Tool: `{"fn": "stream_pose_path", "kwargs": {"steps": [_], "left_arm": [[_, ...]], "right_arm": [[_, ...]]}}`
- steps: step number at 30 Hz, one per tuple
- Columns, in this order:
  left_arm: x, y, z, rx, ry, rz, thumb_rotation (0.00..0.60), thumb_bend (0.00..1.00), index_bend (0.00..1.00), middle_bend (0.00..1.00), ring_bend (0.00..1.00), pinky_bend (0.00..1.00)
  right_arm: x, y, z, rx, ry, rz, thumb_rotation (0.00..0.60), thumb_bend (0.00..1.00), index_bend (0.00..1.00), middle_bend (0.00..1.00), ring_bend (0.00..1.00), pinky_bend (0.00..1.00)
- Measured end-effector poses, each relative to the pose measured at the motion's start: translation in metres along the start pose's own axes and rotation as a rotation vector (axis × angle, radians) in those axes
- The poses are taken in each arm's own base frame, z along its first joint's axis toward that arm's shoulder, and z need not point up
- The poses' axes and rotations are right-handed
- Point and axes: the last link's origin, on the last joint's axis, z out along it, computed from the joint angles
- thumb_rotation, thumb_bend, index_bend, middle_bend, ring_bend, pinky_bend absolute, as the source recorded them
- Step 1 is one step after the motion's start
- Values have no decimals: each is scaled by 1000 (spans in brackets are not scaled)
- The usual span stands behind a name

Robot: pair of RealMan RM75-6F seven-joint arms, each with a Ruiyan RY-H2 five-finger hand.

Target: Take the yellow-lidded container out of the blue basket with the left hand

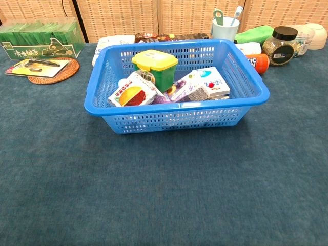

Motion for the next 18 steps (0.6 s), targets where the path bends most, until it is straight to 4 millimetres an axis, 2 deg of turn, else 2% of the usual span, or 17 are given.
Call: {"fn": "stream_pose_path", "kwargs": {"steps": [6, 11, 15, 18], "left_arm": [[-3, 1, 2, -10, -10, 4, 600, 32, 0, 0, 0, 0], [-4, 12, 13, -78, -26, 1, 600, 32, 0, 0, 0, 0], [3, 34, 39, -191, -11, 25, 600, 32, 0, 0, 0, 0], [10, 58, 66, -295, -22, 43, 600, 32, 0, 0, 0, 0]], "right_arm": [[-1, -2, -1, 5, -7, -2, 600, 0, 0, 0, 0, 0], [3, 1, -1, -10, 6, 8, 600, 0, 0, 0, 0, 0], [3, 5, 2, -31, -2, 21, 600, 0, 0, 0, 0, 0], [4, 8, 5, -41, -4, 30, 600, 0, 0, 0, 0, 0]]}}
